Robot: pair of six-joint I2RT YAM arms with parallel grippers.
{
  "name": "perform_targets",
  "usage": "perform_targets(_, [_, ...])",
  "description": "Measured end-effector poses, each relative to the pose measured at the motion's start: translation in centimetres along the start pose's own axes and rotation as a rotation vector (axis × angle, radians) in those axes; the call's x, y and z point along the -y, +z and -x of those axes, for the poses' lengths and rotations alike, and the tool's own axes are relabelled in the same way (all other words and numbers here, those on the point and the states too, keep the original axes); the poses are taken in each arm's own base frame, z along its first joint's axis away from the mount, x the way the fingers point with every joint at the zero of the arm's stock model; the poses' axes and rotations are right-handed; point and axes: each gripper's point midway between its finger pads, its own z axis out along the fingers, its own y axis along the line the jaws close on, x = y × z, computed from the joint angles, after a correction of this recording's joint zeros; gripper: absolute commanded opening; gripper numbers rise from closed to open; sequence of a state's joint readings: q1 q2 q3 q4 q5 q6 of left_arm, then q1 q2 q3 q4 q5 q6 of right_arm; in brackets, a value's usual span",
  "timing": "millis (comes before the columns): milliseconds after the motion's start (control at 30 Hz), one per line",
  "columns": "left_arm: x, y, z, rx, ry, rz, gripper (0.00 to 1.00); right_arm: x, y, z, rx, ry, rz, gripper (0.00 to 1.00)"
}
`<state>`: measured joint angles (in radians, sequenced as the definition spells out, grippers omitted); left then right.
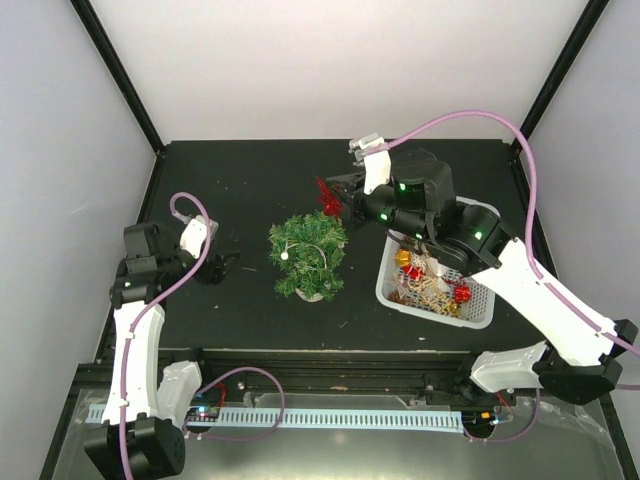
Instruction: Decorate the small christmas tree
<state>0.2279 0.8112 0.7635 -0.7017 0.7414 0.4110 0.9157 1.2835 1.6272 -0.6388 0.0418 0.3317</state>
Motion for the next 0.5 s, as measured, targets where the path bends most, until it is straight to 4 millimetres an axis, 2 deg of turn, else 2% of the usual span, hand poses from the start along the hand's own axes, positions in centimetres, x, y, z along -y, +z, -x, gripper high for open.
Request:
perform_targets(200, [0.1,-0.1,0.1,0.004,0.004,0.002,0.77,-1.1,1.4,0.9,-0.002,-0.020,0.016,0.01])
perform_targets(500, [0.3,-0.3,0.3,0.015,0.015,0.003,0.77,-1.7,3.6,-0.1,-0.070,-0.038,0.000,0.01])
